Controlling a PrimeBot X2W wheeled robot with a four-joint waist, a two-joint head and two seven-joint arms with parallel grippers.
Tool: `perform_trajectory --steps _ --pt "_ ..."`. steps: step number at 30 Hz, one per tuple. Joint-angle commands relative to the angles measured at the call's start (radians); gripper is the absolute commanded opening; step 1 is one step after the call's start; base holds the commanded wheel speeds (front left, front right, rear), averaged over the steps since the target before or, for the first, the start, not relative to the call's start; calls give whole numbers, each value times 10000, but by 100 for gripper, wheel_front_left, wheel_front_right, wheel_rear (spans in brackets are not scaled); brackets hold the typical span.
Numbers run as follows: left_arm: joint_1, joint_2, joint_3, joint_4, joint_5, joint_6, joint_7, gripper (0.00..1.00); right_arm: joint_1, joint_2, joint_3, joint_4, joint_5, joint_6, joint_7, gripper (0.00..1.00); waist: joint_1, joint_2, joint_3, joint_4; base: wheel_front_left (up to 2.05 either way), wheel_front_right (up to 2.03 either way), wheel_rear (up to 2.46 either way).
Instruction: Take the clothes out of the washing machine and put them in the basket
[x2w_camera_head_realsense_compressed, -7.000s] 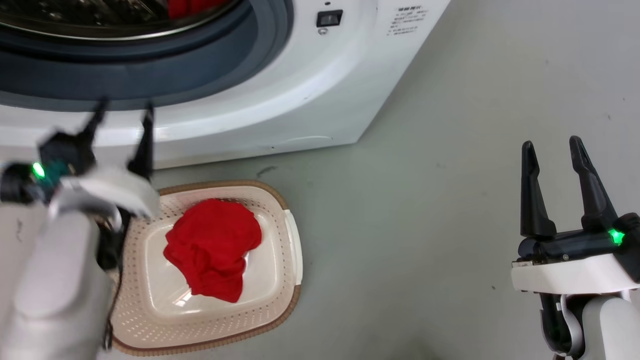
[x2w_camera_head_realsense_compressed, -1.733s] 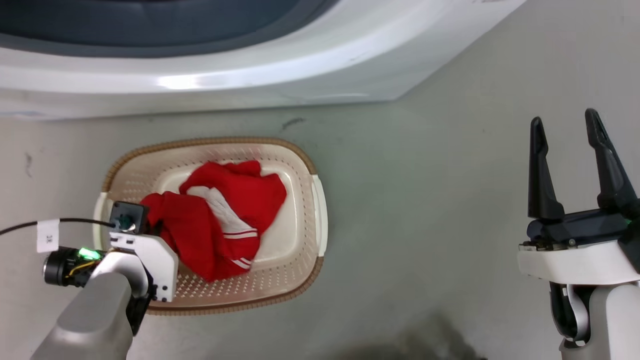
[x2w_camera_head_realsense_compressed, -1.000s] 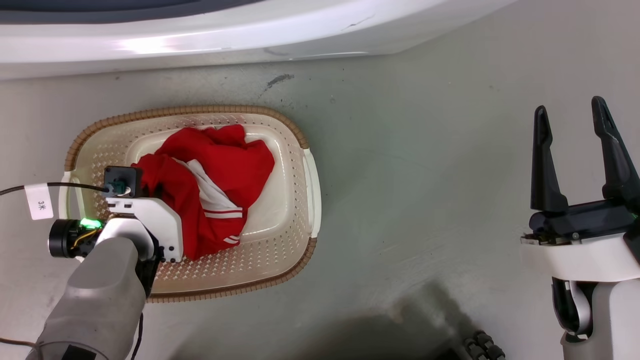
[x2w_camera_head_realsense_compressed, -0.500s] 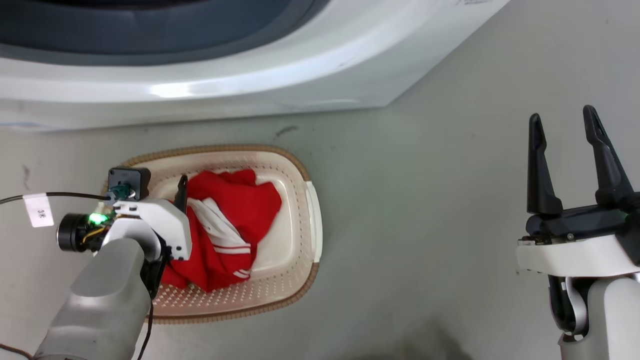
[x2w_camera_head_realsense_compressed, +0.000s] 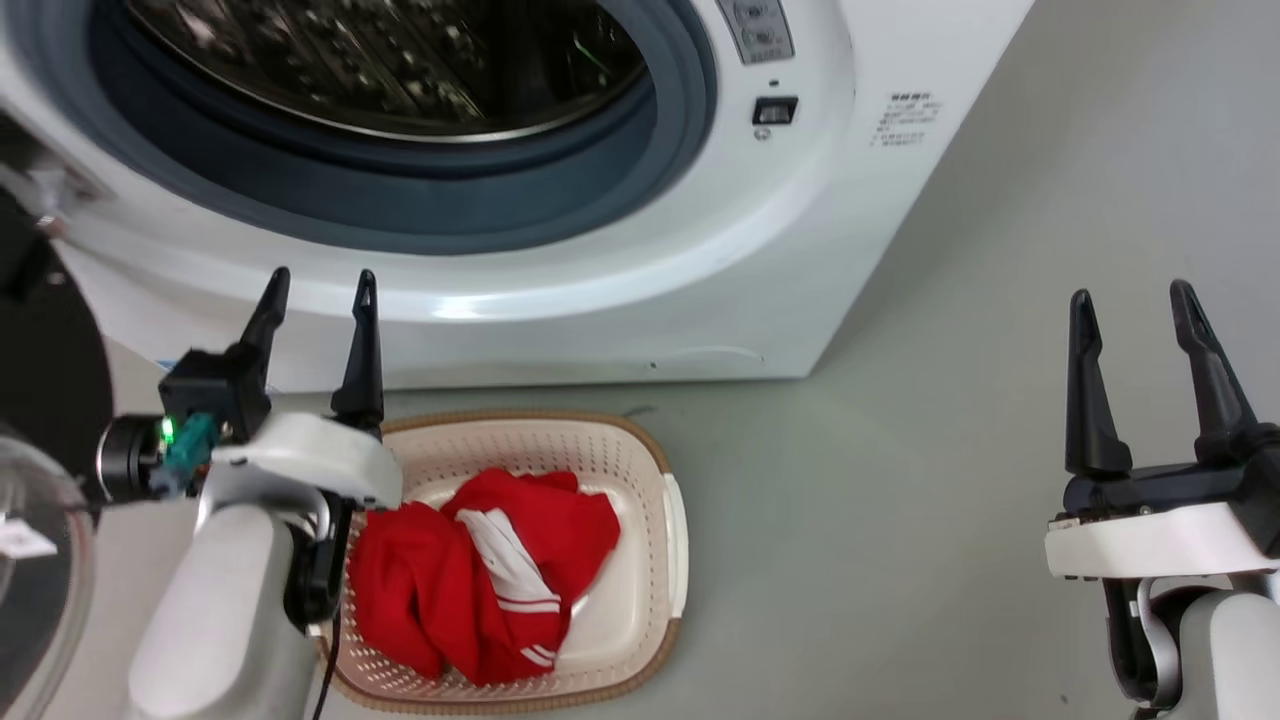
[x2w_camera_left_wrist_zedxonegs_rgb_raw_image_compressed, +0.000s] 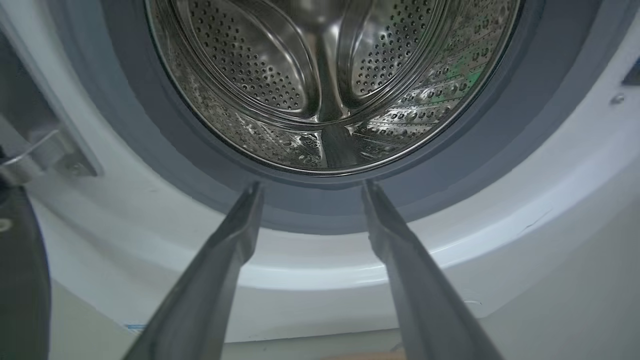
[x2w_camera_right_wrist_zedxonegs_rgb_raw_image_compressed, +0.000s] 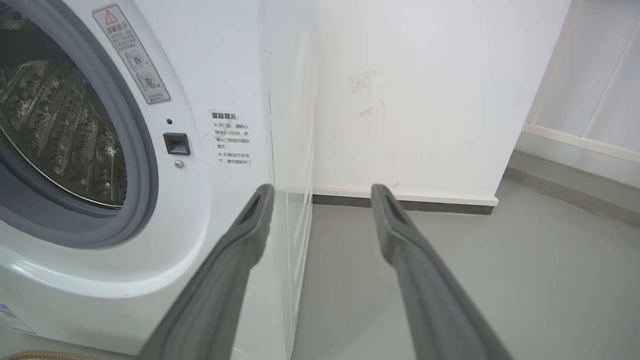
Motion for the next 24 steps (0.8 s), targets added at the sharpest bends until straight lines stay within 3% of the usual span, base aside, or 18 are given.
perform_trajectory --steps 1,8,14,24 --pt "468 -148 302 -457 267 -77 -20 100 129 0 11 70 60 -7 -20 100 1 -1 -668 310 0 0 0" --pt "1888 -693 1259 -2125 1197 -382 -23 100 515 -4 -56 206 192 -7 -20 100 1 -1 -1543 408 0 0 0" --pt "3134 -1160 1774 -3127 1810 -344 -23 100 968 -2 -51 266 314 -7 -20 100 1 -1 -2131 390 0 0 0" --pt "4363 -1630 2040 -3616 2561 -406 -23 100 1702 0 -131 198 692 -7 -20 100 1 -1 -2726 412 0 0 0"
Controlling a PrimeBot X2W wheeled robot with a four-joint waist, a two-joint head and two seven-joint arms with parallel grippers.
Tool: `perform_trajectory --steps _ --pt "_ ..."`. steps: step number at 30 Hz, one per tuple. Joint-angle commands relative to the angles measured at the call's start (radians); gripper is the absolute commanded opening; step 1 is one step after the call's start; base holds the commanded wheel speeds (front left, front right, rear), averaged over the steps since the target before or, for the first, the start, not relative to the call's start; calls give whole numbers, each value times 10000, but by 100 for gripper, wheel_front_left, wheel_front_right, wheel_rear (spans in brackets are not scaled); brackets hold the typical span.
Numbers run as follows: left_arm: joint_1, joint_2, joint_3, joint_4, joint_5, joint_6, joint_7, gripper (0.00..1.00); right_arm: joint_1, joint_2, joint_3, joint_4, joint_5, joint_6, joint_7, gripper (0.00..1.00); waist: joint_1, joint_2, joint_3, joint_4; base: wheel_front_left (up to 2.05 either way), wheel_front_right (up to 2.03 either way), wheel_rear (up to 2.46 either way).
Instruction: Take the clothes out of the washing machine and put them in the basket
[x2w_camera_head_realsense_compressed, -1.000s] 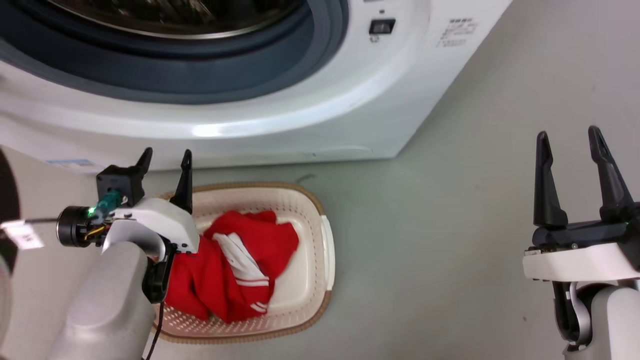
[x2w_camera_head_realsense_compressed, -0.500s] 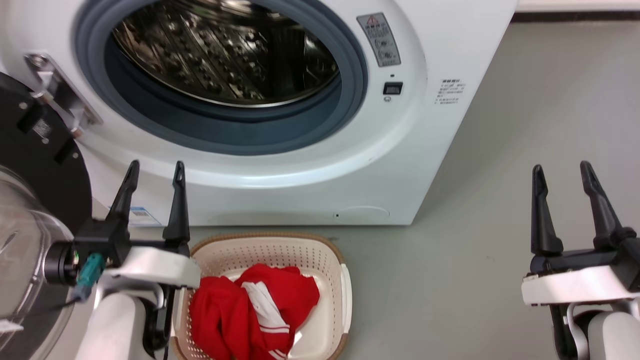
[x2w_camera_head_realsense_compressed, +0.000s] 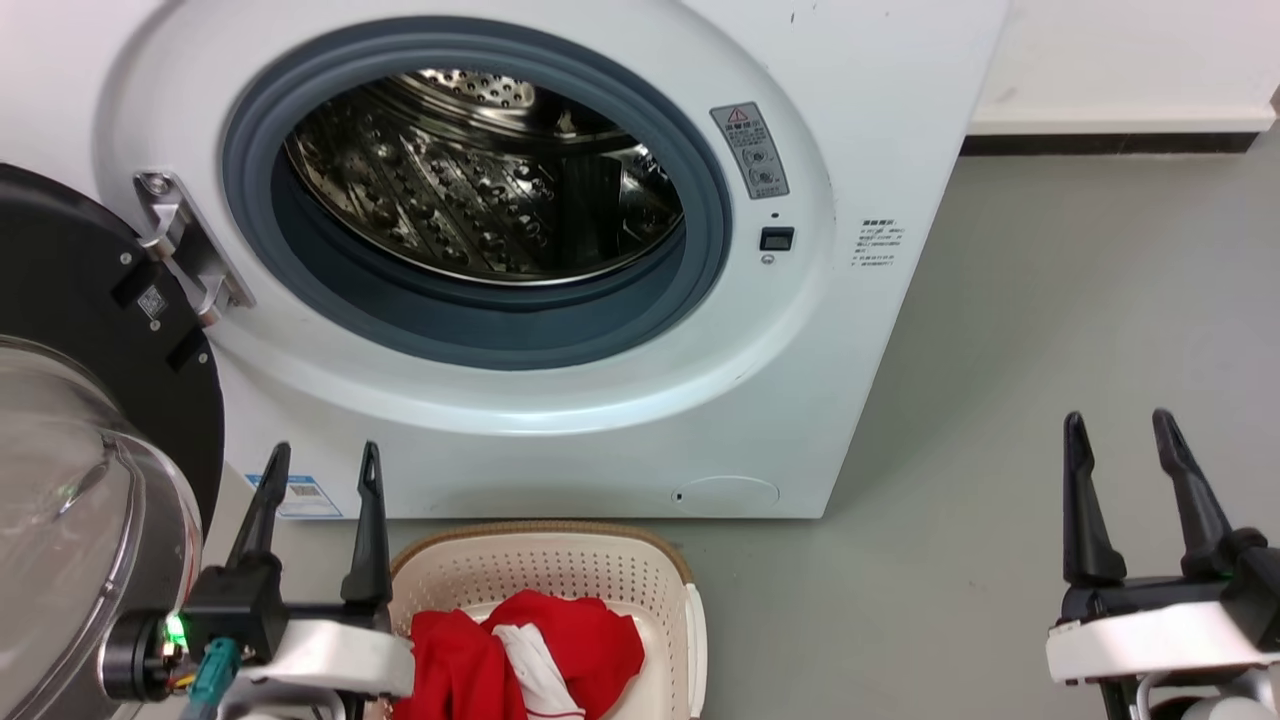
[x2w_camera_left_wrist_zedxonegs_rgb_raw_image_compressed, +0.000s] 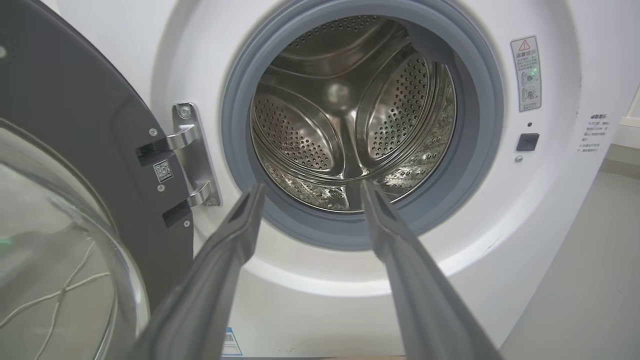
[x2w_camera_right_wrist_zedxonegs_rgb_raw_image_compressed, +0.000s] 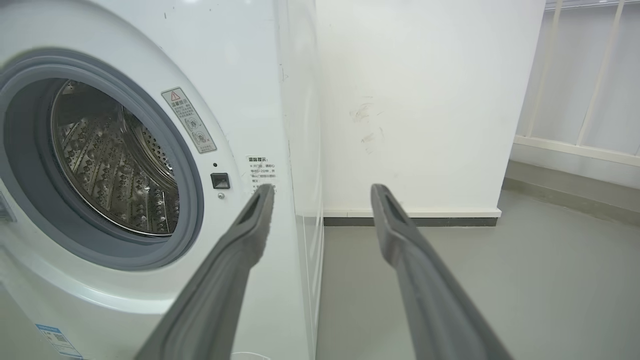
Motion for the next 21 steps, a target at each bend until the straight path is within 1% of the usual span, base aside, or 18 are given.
perform_trajectory --steps 1,11,21 --pt "169 -86 38 -52 61 3 -25 100 163 -2 7 -19 65 -7 -20 100 2 0 -131 -21 0 0 0" --pt "636 -375 91 -30 534 -64 -25 100 536 -2 192 210 106 -7 -20 100 2 0 -578 -132 0 0 0" --pt "789 -531 59 -264 845 98 -26 100 492 -2 124 163 75 -7 -19 100 2 0 -585 -154 0 0 0"
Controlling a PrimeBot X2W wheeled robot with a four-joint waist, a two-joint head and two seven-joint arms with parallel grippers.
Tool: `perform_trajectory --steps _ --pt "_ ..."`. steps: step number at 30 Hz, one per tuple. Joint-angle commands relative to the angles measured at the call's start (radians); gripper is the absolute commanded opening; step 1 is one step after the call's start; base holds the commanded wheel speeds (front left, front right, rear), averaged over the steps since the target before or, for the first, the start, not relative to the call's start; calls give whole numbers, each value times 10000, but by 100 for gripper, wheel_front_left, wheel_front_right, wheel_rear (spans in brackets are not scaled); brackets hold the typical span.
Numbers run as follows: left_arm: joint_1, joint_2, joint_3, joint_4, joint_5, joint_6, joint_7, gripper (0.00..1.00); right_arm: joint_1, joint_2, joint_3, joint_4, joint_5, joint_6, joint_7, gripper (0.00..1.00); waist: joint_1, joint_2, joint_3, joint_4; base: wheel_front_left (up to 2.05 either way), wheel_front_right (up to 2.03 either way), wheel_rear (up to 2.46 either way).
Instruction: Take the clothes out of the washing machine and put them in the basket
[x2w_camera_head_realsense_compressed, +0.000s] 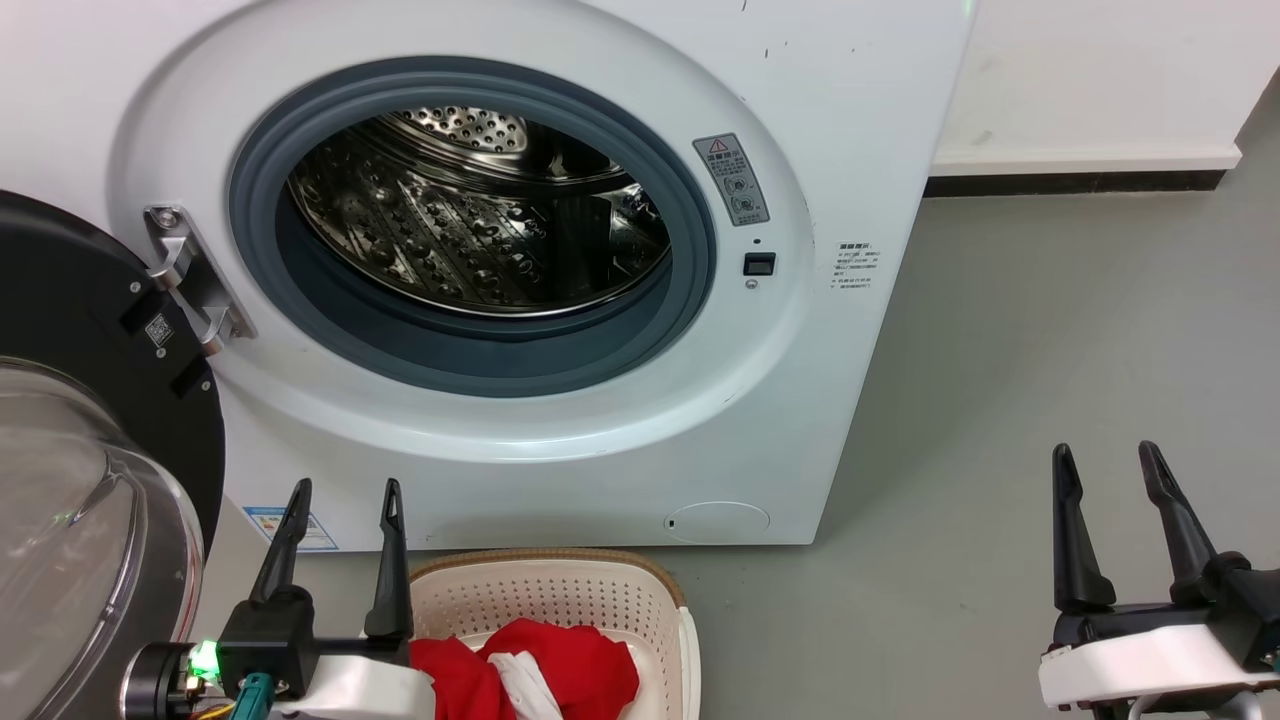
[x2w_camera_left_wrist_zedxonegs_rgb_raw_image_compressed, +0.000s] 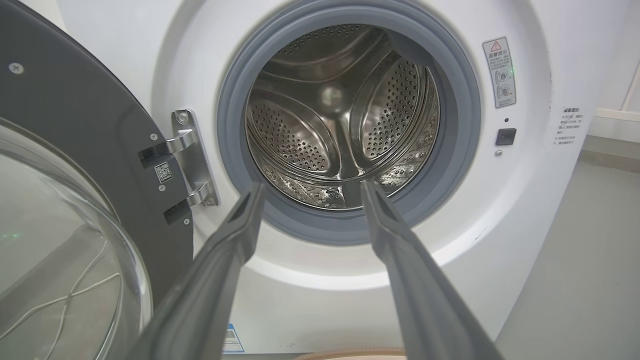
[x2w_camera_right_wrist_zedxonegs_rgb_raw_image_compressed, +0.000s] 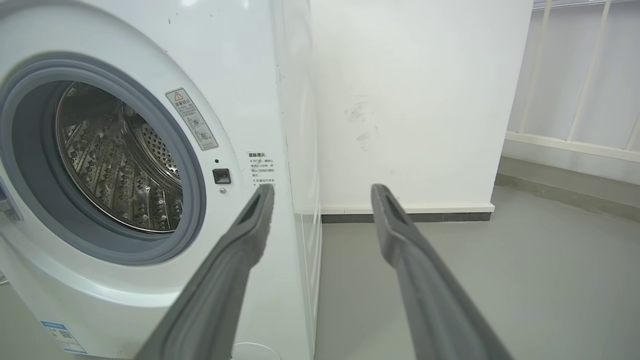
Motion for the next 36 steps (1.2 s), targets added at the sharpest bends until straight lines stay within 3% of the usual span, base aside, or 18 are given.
perform_trajectory --steps 1,4,5,9,36 --pt "61 -10 -14 -43 58 37 -26 100 47 -2 -13 -27 4 -7 -19 100 1 -1 26 10 0 0 0" --pt "15 -27 39 -210 50 36 -26 100 48 -2 1 -27 -10 -7 -19 100 1 -1 51 16 0 0 0" --pt "-5 -27 54 -211 -15 2 0 0 -1 0 2 -6 -13 0 0 0 1 -1 53 16 0 0 0" --pt "106 -68 53 135 -68 -12 66 0 113 32 15 308 31 0 17 0 1 -1 56 17 0 0 0" --pt "-474 -171 431 802 -5329 -457 1307 0 -426 -66 15 957 5186 -1 1190 0 1 -1 8 82 0 0 0"
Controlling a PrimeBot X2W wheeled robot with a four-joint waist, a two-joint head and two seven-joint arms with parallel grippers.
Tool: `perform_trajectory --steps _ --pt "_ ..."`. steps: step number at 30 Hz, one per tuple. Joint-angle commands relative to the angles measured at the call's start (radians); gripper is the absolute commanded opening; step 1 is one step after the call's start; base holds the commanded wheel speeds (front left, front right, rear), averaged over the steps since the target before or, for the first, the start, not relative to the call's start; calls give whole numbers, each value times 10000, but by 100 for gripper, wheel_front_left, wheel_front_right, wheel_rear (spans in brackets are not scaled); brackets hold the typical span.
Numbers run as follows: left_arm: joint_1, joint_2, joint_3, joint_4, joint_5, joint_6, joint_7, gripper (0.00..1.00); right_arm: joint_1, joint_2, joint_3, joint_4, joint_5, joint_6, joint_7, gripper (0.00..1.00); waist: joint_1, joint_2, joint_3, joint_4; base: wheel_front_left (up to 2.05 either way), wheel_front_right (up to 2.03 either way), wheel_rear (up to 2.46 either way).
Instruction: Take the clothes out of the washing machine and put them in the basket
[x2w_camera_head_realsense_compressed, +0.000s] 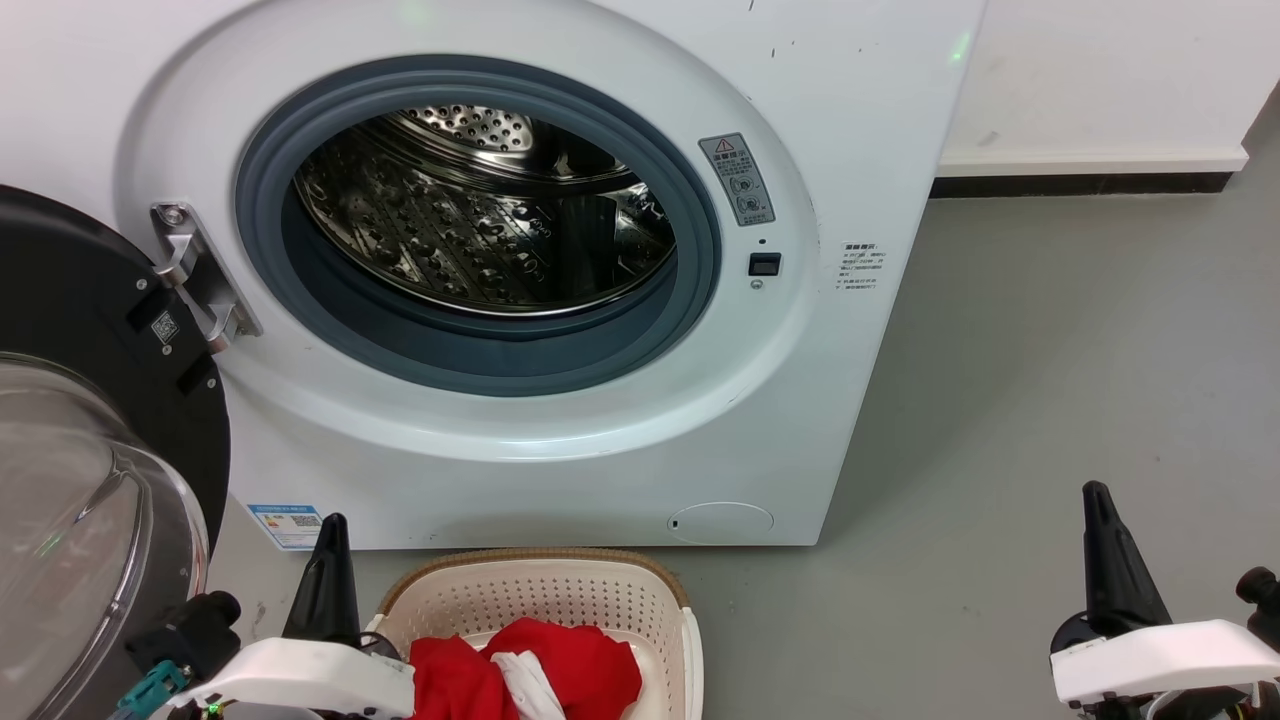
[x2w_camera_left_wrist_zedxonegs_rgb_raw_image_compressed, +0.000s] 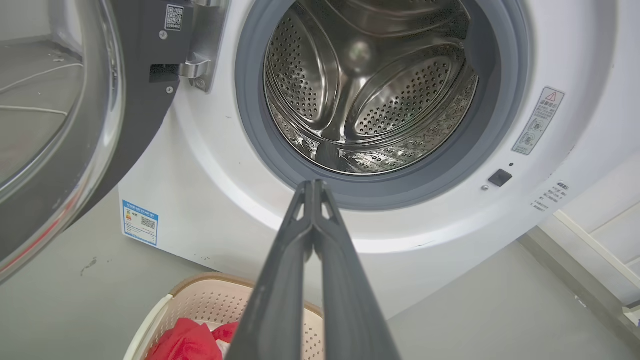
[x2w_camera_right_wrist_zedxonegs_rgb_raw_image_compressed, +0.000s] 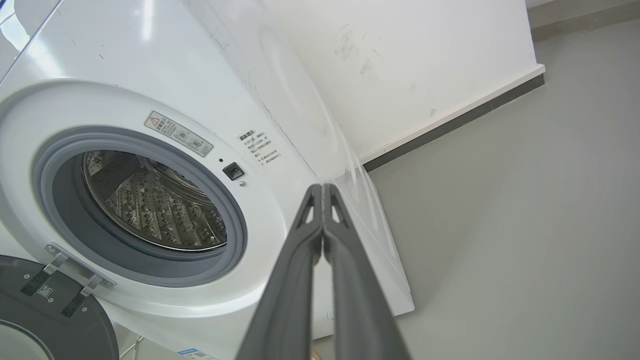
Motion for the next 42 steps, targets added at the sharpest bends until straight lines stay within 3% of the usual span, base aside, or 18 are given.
perform_trajectory --steps 1,42 --pt "-304 14 62 -79 -434 -81 89 0 -339 -92 -9 -51 435 -1 75 0 0 0 -3 4 0 0 0" --pt "-881 -95 448 618 -5811 -545 1364 0 -873 -123 -96 635 5623 -2 1354 0 0 0 -75 101 0 0 0"
